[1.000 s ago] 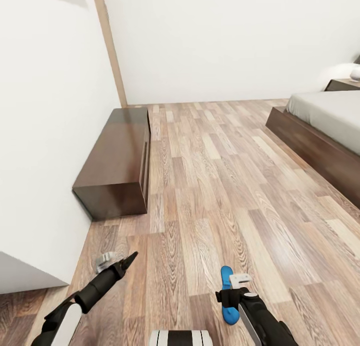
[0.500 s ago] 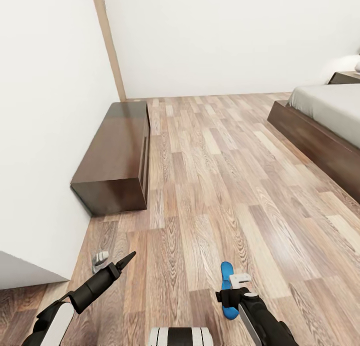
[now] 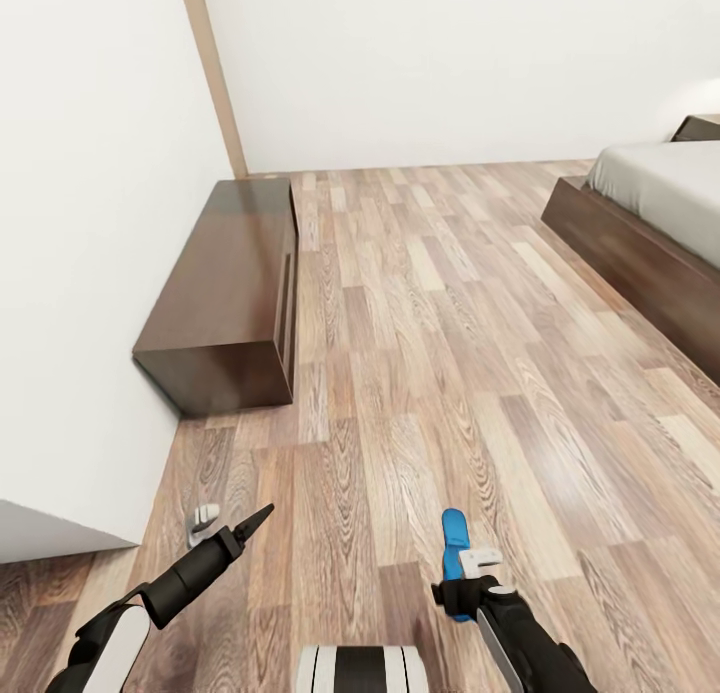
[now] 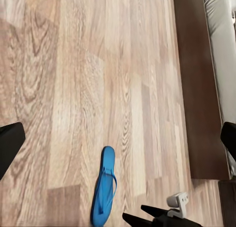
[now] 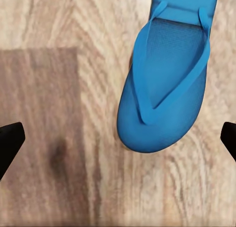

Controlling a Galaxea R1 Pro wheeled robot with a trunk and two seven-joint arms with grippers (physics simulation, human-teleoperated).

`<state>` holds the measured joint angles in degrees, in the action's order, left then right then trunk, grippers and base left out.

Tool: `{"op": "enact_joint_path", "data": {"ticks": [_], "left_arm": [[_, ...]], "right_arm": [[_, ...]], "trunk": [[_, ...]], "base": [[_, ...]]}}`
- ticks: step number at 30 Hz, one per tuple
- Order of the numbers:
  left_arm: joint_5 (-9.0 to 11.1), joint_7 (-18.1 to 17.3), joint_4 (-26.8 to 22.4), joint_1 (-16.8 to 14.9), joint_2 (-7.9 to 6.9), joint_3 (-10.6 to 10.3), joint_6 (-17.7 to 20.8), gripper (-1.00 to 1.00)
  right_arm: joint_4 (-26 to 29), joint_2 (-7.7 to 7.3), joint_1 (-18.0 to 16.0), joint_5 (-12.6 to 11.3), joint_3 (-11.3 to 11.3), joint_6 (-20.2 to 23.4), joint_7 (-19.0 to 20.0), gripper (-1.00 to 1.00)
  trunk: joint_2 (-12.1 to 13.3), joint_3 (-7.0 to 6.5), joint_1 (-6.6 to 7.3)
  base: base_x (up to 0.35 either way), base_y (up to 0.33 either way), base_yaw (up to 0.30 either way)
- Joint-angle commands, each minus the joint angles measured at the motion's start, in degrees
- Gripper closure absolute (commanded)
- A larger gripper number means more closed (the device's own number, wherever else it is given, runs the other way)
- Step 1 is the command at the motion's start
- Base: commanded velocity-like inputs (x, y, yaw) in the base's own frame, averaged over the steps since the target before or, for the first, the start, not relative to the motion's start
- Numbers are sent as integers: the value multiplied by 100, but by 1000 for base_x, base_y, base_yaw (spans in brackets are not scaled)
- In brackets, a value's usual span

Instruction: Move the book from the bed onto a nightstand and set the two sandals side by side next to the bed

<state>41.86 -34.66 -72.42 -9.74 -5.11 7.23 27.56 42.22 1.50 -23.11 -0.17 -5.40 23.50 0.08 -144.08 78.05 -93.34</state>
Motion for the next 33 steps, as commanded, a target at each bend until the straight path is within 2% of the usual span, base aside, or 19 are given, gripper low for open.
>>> {"op": "enact_joint_path", "data": {"ticks": [1,19,22,27,33], "left_arm": [[42,-5,0,-2,1,2,48,-100],[41,3,0,-2,2,-2,45,-100],[41,3,3,-2,2,-2,44,-100],[41,3,6,-2,2,-2,40,-100],[41,3,8,-2,2,3,39,-100]], "right_arm": [[9,-1,-1,-1,-5,32,1,-100],[14,-7,-1,-1,35,26,-23,-100],[25,-9,-1,-1,137,24,-25,-100],[18,-3,-1,-1,484,-70,-25,-100],[14,2,-1,-1,577,-106,-19,-100]], "trunk": [[-3,27,-1],[-27,425,-48],[-31,492,-55],[-38,603,-68],[-38,603,-68]], "base": [[0,0,0],[0,0,0],[0,0,0],[0,0,0],[0,0,0]]}}
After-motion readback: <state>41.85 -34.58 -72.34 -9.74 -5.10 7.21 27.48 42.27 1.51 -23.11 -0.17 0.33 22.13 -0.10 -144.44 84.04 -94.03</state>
